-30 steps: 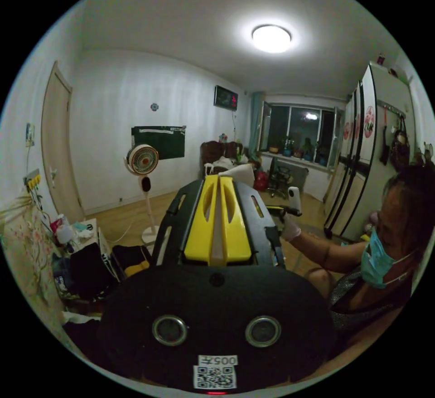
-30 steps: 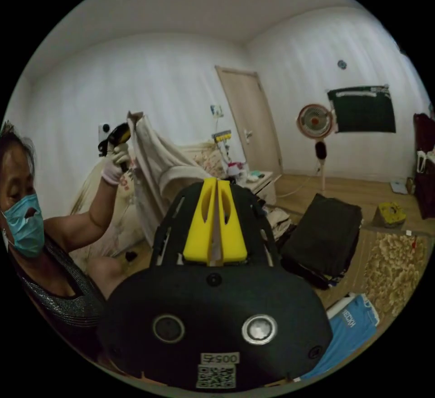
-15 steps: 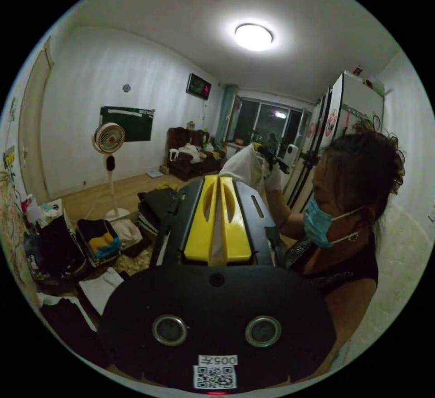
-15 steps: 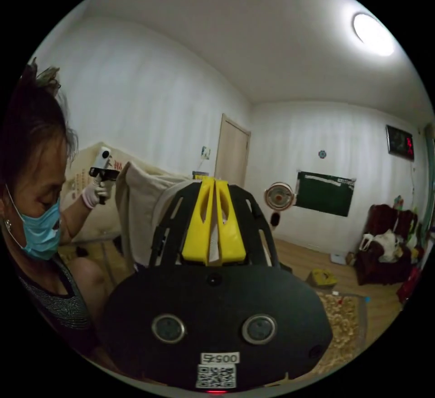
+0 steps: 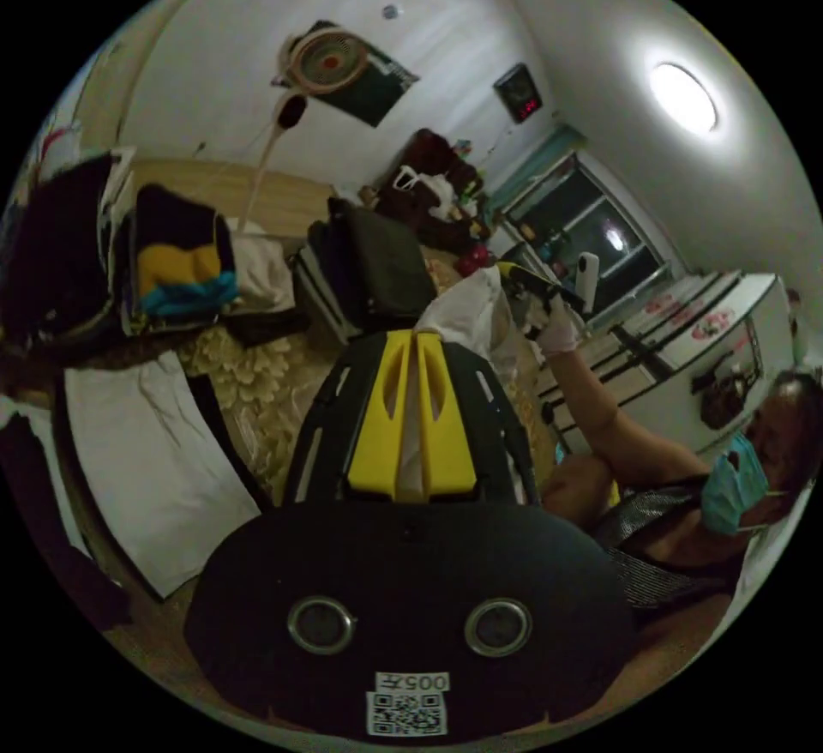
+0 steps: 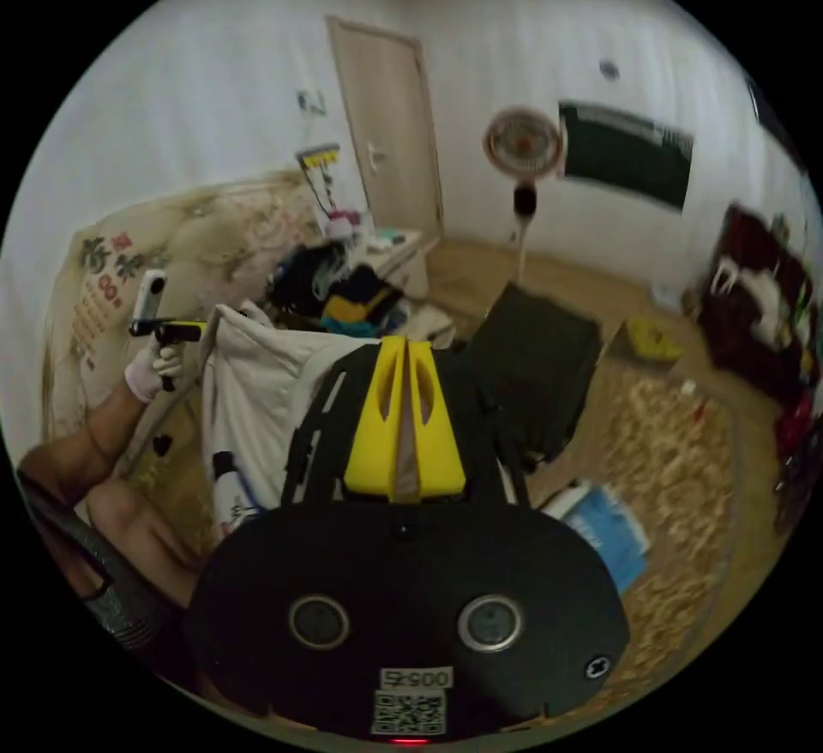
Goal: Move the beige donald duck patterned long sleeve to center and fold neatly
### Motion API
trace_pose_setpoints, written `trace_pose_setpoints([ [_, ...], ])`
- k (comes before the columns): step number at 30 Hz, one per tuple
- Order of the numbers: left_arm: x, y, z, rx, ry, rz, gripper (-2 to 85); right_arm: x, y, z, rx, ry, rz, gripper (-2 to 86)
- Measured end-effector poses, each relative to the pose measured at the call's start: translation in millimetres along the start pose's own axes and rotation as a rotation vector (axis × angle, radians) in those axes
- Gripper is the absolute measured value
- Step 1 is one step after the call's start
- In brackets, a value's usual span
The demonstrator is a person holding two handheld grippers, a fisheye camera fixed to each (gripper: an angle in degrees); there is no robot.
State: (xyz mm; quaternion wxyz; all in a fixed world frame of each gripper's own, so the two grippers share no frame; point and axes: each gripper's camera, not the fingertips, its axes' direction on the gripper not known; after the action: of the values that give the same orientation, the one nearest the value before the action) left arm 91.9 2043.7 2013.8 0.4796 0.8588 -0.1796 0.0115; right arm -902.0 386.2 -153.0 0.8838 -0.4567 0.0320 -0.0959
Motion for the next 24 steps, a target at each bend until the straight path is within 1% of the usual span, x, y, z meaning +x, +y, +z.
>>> trace_pose_setpoints([
  [1, -38, 4, 28, 0.0, 0.001, -0.063, 0.0, 27, 0, 45, -0.049, -0.022, 0.067, -1.1],
  [2, -74, 10, 53, 0.019, -0.005, -0.111, 0.0, 41, 0, 67, -0.079, -0.035, 0.103, -1.0],
  [4, -120, 22, 87, 0.035, -0.027, -0.179, 0.0, 89, 6, 142, -0.187, -0.029, 0.216, -1.0],
  [6, -151, 39, 113, 0.032, -0.071, -0.207, -0.1, 115, 10, 182, -0.243, -0.065, 0.239, -0.9],
  [8, -171, 66, 141, -0.024, -0.123, -0.167, -0.4, 133, 14, 214, -0.311, -0.115, 0.206, -0.9],
  [9, -174, 73, 148, -0.052, -0.137, -0.148, -0.5, 140, 18, 234, -0.375, -0.143, 0.161, -0.8],
  [11, -183, 106, 183, -0.234, -0.162, -0.062, -0.6, 149, 30, 264, -0.497, -0.198, 0.098, -0.9],
  [13, -188, 137, 210, -0.357, -0.171, -0.02, -0.6, 159, 56, 305, -0.655, -0.284, 0.064, -1.0],
  [14, -191, 160, 225, -0.402, -0.195, -0.012, -0.5, 161, 63, 315, -0.69, -0.306, 0.061, -1.0],
  [16, -199, 193, 241, -0.419, -0.218, -0.025, -0.5, 168, 91, 349, -0.779, -0.411, 0.056, -1.0],
  [19, -223, 243, 268, -0.442, -0.11, -0.087, -0.4, 166, 114, 393, -0.873, -0.515, -0.039, -1.0],
  [22, -249, 281, 303, -0.535, -0.114, -0.118, -0.4, 163, 128, 439, -0.965, -0.56, -0.171, -1.0],
  [24, -266, 293, 329, -0.58, -0.099, -0.141, -0.3, 166, 130, 469, -1.002, -0.539, -0.235, -1.0],
])
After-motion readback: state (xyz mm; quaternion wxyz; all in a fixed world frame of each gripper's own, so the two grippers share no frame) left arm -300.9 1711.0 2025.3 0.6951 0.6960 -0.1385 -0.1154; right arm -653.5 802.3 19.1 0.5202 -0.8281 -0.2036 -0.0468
